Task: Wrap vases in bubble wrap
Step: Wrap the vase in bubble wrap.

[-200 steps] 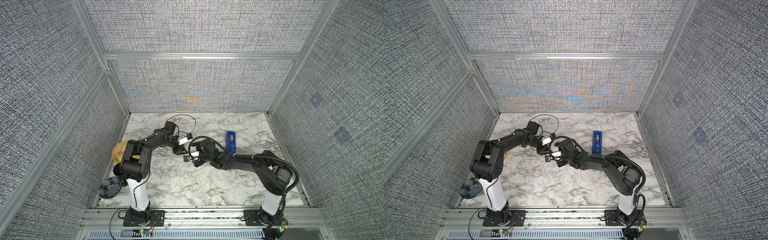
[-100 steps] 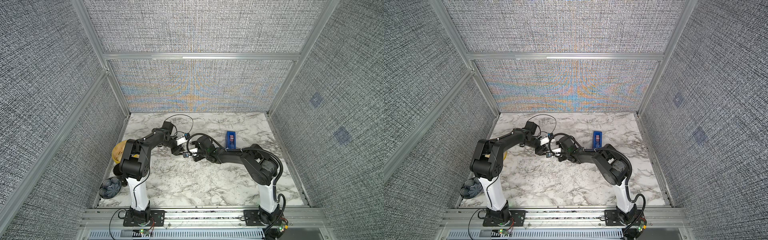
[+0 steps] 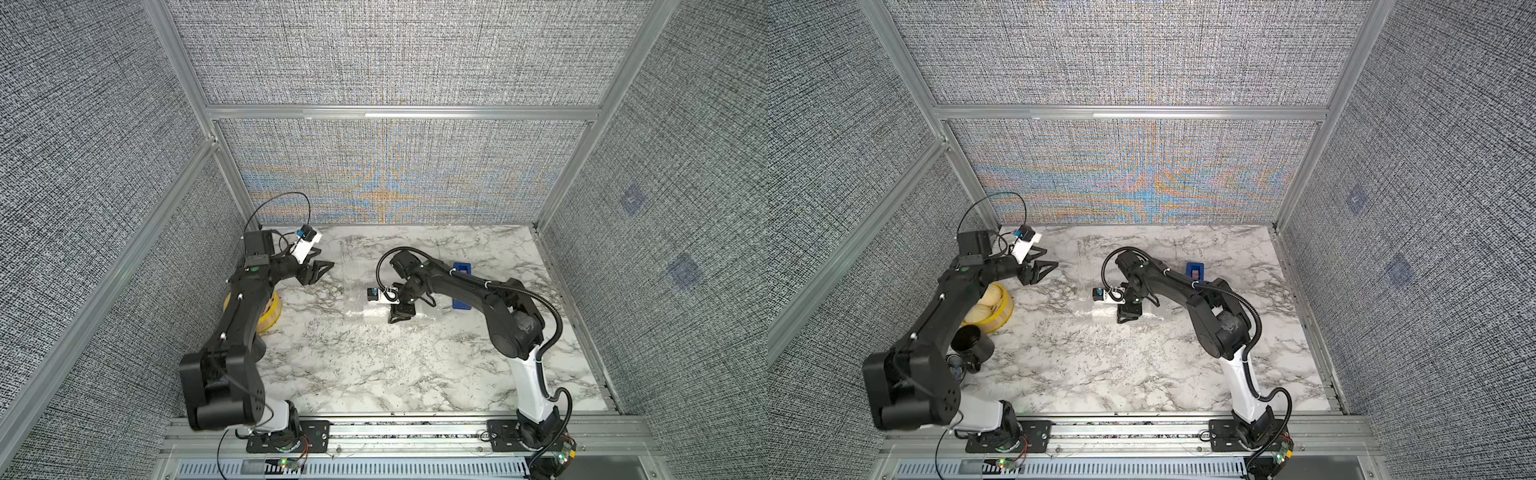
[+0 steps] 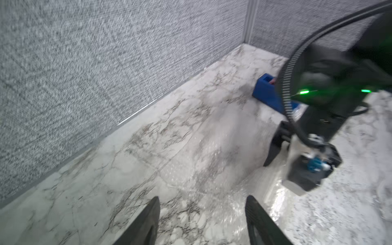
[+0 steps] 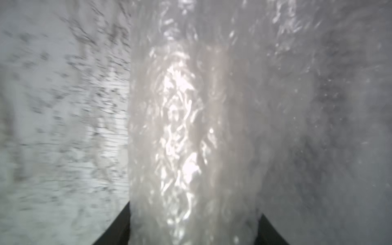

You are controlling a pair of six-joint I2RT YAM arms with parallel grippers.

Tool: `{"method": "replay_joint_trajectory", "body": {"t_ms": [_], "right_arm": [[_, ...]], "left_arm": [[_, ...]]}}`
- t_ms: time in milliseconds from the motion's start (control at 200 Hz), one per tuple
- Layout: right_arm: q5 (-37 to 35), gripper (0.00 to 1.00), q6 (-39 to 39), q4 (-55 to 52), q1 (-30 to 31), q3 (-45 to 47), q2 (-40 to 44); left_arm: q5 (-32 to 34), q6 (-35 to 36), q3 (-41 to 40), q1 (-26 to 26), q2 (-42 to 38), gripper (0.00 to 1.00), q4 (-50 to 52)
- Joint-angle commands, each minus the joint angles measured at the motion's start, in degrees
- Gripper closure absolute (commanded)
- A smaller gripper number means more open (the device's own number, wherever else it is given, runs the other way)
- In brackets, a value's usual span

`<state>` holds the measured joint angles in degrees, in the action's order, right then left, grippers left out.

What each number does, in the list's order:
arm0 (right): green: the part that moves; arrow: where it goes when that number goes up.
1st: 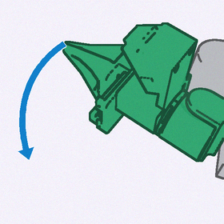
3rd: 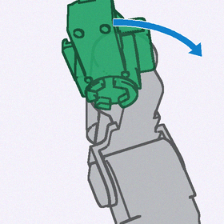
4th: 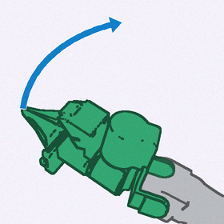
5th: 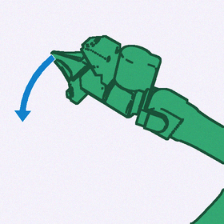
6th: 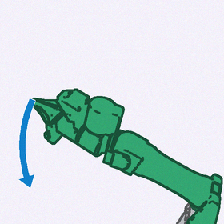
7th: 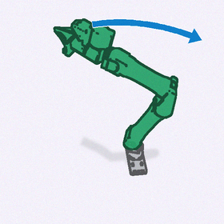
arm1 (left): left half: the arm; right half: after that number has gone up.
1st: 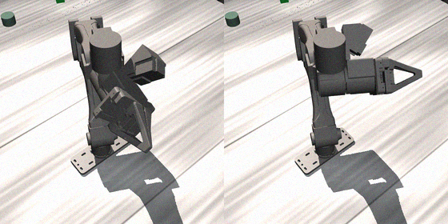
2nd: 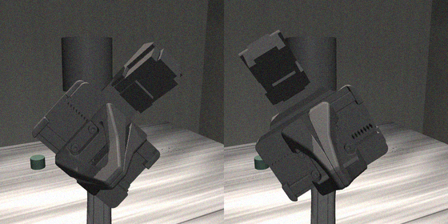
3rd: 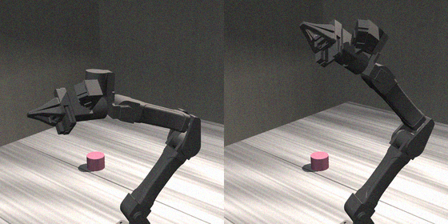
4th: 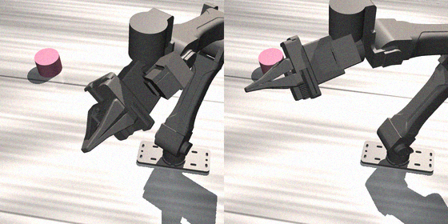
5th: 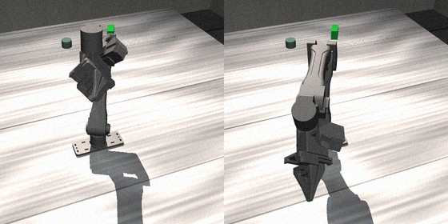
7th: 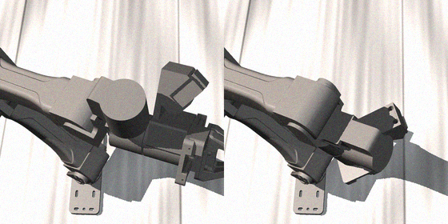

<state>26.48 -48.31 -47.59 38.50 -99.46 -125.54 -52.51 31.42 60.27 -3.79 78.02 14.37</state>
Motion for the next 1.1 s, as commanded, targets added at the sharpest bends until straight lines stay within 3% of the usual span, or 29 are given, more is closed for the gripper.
{"method": "replay_joint_trajectory", "body": {"t_ms": [0,125,185,315,425,555,786,916,976,1031,1091], "right_arm": [[18.25,0.57,11.21,-29.51,-1.53,-2.78,-4.64],[22.28,0.57,10.27,-33.32,-2.87,-4.88,-11.90],[23.38,0.57,10.59,-35.13,-3.82,-8.25,-15.66],[24.40,0.57,10.00,-35.90,-4.26,-11.78,-18.76],[24.94,0.57,10.12,-35.88,-3.96,-12.94,-19.97],[25.62,0.57,9.91,-35.91,-3.93,-13.15,-20.71],[25.21,0.56,9.99,-35.46,-3.92,-12.33,-20.17],[21.68,0.53,12.07,-33.36,-3.66,-12.91,-18.65],[17.19,0.44,15.40,-28.91,-3.52,-11.66,-15.68],[11.86,0.28,19.46,-21.27,-3.52,-7.97,-10.78],[4.96,0.11,23.82,-12.78,-3.73,-3.30,-4.82]], "left_arm": [[-6.06,1.96,-8.95,3.74,-7.29,0.36,-6.83],[0.12,16.60,-22.73,17.83,-17.25,0.23,-6.80],[2.35,17.99,-26.04,20.76,-20.20,0.23,-5.44],[13.66,27.39,-30.58,26.47,-23.96,0.17,-3.19],[16.55,32.28,-28.40,30.03,-17.64,0.17,-4.03],[24.55,37.11,-26.51,36.67,-6.87,0.16,-10.33],[32.48,39.07,-23.47,39.57,7.01,0.17,-18.29],[36.70,38.48,-20.63,42.14,13.55,0.29,-19.44],[37.51,37.63,-20.12,42.74,15.19,0.39,-18.09],[37.84,36.40,-20.51,42.88,15.59,0.50,-17.74],[37.68,36.86,-20.95,42.90,15.48,0.55,-16.60]]}}
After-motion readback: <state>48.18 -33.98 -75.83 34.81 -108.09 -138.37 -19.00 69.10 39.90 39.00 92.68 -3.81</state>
